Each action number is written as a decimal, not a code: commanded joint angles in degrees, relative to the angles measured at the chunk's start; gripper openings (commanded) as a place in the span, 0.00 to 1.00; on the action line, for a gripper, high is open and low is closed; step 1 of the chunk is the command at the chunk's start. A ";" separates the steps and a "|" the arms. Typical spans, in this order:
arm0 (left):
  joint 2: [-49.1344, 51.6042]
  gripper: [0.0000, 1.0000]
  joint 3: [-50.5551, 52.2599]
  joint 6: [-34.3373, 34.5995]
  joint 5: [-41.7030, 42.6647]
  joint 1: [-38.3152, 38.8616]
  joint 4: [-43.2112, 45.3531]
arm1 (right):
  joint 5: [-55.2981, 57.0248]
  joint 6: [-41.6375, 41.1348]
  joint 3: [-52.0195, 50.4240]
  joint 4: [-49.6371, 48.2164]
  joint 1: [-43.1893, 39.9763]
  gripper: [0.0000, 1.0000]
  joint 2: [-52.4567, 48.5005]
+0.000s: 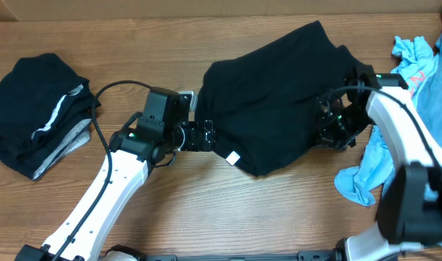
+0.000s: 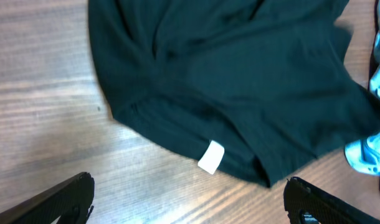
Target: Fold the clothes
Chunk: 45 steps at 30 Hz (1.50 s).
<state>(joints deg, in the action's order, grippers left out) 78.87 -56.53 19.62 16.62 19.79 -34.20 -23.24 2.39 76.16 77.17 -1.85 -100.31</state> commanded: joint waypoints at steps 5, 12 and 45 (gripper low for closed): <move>0.09 1.00 -2.34 0.76 -6.71 -1.16 8.90 | 6.03 -10.29 0.68 2.54 16.85 0.04 13.44; 6.38 1.00 -15.37 -2.86 -6.75 -4.83 6.99 | 32.89 -36.76 0.68 14.86 19.47 0.04 20.52; 46.27 0.05 -20.26 23.50 13.86 -3.04 34.64 | 33.70 -37.97 0.68 14.32 19.47 0.61 21.33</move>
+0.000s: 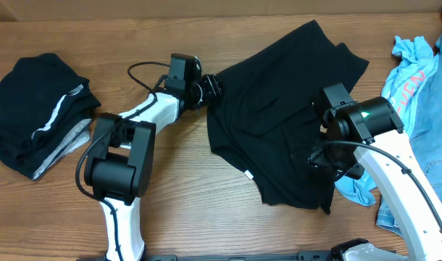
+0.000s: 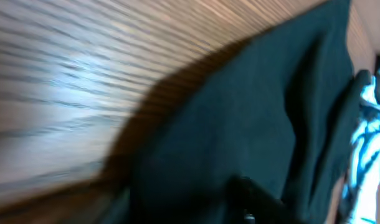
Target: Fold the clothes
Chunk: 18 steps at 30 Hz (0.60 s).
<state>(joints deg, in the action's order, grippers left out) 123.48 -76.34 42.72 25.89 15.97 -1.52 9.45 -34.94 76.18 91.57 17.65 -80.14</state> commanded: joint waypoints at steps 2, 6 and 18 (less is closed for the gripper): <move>0.37 0.04 -0.46 -1.77 5.25 -0.24 1.44 | 1.03 -0.63 0.66 -0.13 -0.02 0.61 1.16; -8.96 0.04 -3.45 -10.64 -0.79 -6.47 -4.70 | 0.98 -0.68 0.66 -1.07 -0.02 0.60 1.16; -11.43 1.00 -27.56 -21.94 -8.11 -17.66 -27.65 | 0.37 -0.61 0.66 -3.91 -0.02 0.61 1.16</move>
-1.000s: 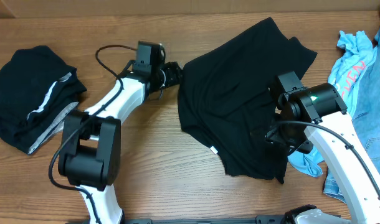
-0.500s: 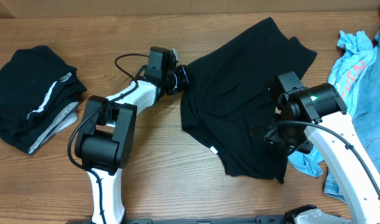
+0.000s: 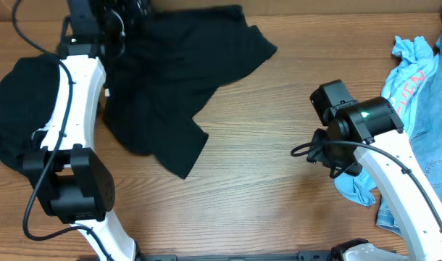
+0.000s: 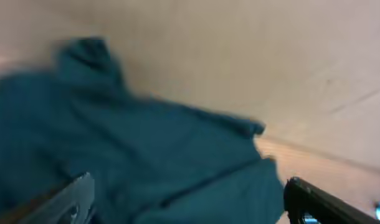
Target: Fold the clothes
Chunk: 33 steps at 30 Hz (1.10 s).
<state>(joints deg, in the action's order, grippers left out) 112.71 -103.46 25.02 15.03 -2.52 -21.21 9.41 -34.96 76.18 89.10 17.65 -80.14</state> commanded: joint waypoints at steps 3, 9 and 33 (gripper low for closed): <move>-0.66 1.00 -0.44 -9.42 2.32 3.39 -27.52 | 0.37 5.14 0.66 -7.34 -0.02 0.64 1.01; -0.66 1.00 -0.39 -3.34 -18.91 12.28 -59.65 | 0.39 11.23 0.66 -20.46 -1.07 0.82 -1.55; -17.79 1.00 47.19 31.82 -9.29 8.83 -27.15 | -3.74 20.48 0.66 -25.53 -9.38 0.96 -9.68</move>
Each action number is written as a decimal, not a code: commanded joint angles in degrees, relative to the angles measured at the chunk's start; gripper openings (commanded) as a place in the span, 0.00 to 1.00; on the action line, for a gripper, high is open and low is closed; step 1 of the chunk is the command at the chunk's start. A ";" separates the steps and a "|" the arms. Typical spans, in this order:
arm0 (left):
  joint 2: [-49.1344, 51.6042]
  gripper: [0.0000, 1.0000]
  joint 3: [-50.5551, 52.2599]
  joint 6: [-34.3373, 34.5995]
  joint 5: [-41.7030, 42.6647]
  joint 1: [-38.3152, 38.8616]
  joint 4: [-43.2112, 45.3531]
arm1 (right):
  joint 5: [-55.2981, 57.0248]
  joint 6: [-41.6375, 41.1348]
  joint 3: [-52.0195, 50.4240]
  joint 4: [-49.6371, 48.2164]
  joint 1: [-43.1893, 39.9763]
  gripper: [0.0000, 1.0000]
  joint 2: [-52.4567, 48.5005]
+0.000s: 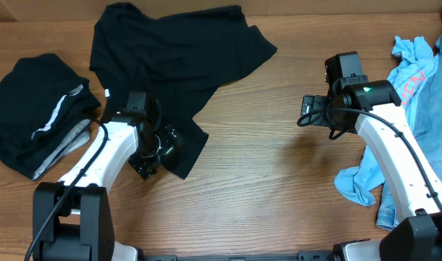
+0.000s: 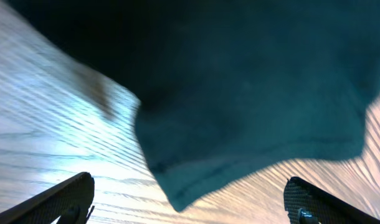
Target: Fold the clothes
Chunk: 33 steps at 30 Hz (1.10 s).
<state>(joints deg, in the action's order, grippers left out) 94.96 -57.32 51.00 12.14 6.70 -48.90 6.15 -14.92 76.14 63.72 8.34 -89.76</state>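
A black shirt (image 1: 170, 58) lies spread over the far left of the table, one corner pointing toward the front. My left gripper (image 1: 157, 152) sits low at that front corner. In the left wrist view the left gripper (image 2: 189, 186) is open, with fingers (image 2: 65, 199) wide apart. The shirt's hem corner (image 2: 177, 186) lies on the wood between them, untouched. My right gripper (image 1: 308, 110) hangs over bare wood right of centre, far from the shirt. Its jaws are too small to read.
A folded stack of dark clothes (image 1: 36, 116) sits at the left edge, close to the left arm. A heap of light blue garments (image 1: 417, 65) fills the right edge and trails down to a blue piece (image 1: 355, 181) at the front right.
My left arm has come down from the far back-left corner to the shirt's front corner. The shirt's back-left part now lies flat. My right gripper has shifted toward the back.
The black shirt first lay bunched right of centre, my open left gripper by its left edge and my right gripper at its right side. Then the left gripper was at its back-left edge. Later the shirt was at the far left, where it now lies spread out.
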 commanded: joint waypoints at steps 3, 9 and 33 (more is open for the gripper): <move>0.31 1.00 1.05 5.92 -10.34 -0.48 3.34 | -0.48 0.44 0.70 0.00 -0.07 0.96 -0.07; 0.55 0.91 1.05 6.19 -15.74 -0.72 10.23 | -0.48 0.42 0.70 0.48 -0.07 0.95 -0.07; -28.68 0.04 -15.69 -8.46 -29.14 -2.93 -20.59 | -20.00 10.73 0.70 -9.38 0.07 0.93 -0.55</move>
<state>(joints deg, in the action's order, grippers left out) 70.28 -72.79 44.34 -14.94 4.10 -68.25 -7.88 -6.68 76.14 56.51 8.34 -89.76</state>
